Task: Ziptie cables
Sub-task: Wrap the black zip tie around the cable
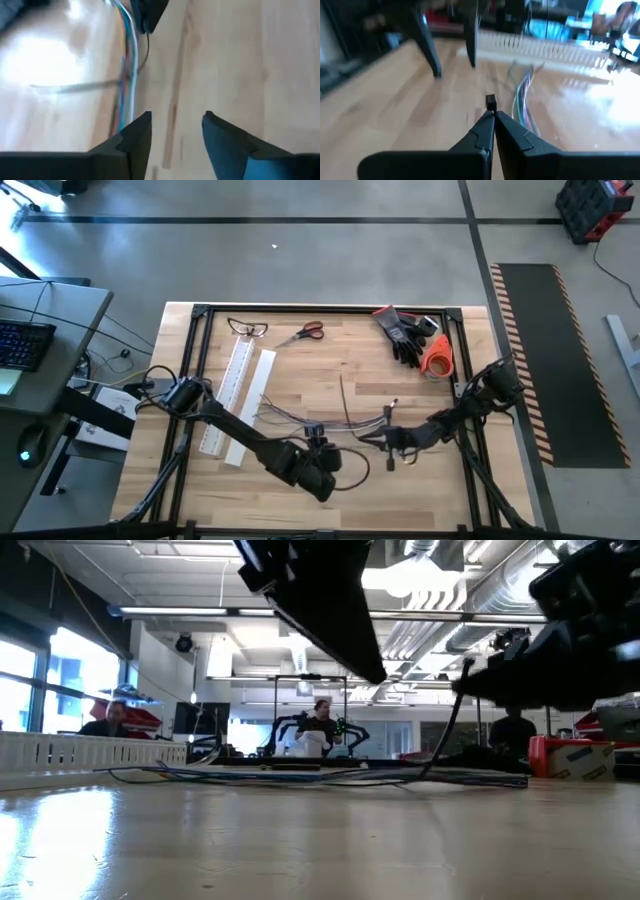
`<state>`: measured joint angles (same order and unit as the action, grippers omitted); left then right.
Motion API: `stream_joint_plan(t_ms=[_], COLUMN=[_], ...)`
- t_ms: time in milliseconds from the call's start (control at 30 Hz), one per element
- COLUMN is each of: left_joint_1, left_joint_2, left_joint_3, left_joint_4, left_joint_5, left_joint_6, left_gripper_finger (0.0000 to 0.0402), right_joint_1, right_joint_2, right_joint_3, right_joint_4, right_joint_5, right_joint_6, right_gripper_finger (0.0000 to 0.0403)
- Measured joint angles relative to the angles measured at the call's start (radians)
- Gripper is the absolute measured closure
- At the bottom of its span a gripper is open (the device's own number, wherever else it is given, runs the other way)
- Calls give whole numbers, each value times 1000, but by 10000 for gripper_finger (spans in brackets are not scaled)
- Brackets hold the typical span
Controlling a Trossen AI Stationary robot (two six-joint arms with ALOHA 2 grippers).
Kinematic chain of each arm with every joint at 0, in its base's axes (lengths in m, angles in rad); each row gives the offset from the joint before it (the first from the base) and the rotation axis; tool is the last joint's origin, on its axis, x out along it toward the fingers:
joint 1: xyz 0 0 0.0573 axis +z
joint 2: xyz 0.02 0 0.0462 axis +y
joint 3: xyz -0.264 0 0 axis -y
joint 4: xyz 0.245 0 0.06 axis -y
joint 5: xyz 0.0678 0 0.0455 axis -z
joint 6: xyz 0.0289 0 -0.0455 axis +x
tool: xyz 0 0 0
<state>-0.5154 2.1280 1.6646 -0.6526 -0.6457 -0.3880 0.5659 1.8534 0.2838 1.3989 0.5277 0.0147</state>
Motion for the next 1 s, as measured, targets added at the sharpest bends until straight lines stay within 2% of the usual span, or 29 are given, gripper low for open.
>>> stream_joint_plan(t_ms=[67,167,433,667,1000], left_joint_1=[-8,-12,6,-7,-23], left_joint_2=[3,5,7,7,7], left_joint_3=[-31,-111,-307,-377,-394], left_joint_4=[80,251,711,865,892], left_joint_5=[-47,-88,-130,-179,-206], left_joint_6=[20,42,111,112,97], left_gripper_finger=[242,242,245,245,245], right_joint_1=[1,1,-3,-54,-91], right_joint_2=[0,0,0,0,0], right_joint_3=[-23,-20,109,130,127], right_joint_4=[73,69,-191,-249,-226], right_joint_5=[-3,-18,-33,-40,-123], right_joint_6=[-19,-21,-7,141,165], right_gripper_finger=[403,403,403,403,403])
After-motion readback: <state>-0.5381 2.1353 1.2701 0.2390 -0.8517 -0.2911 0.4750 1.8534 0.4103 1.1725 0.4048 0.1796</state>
